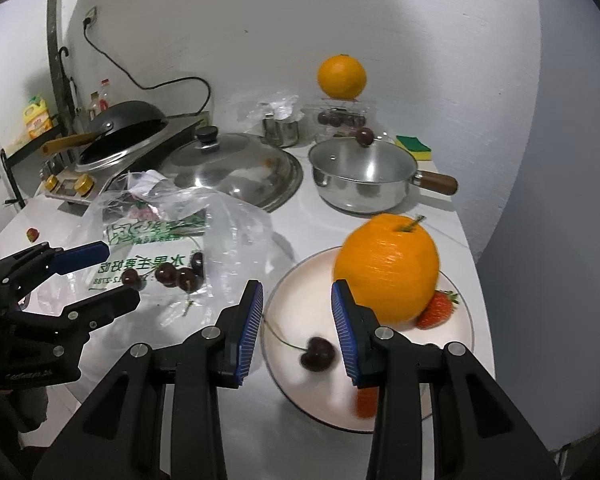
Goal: Organize fruits
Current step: 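Move both open grippers away from the plate to the cherries in the bag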
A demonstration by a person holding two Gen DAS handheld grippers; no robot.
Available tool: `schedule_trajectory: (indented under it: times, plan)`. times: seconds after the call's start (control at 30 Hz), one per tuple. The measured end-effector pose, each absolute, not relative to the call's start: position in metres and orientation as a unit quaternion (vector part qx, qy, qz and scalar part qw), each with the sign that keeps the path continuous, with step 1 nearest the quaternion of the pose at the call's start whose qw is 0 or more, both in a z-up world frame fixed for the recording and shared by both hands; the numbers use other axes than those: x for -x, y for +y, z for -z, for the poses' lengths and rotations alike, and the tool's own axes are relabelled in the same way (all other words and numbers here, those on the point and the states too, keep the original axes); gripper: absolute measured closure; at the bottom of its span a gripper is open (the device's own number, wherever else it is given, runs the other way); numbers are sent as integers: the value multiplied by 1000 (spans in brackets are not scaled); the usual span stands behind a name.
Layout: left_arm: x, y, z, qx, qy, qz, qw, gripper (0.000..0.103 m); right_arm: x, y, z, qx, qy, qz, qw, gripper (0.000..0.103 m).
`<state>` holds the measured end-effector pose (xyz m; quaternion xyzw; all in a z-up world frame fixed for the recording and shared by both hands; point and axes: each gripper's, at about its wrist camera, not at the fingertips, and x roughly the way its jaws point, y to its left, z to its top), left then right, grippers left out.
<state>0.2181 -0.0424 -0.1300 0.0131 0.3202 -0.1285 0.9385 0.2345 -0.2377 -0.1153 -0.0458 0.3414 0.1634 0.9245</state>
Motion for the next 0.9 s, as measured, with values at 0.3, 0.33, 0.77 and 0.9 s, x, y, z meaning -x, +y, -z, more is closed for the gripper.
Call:
schedule_trajectory:
  times: [0.3, 0.33, 0.77, 0.9]
  plan:
    - [-214, -2, 138, 2, 324, 99, 941, 33, -235, -201, 119, 60, 347, -183, 918, 65]
    - [-214, 2, 139, 3, 325, 96, 941, 33, -235, -198, 119, 61, 347, -186, 917, 65]
    - [-219, 38, 154, 14, 338, 63, 939, 33, -246, -159, 134, 70, 363, -215, 904, 65]
    - [-223, 43, 161, 16, 345, 59, 937, 33, -250, -153, 139, 69, 366, -223, 901, 65]
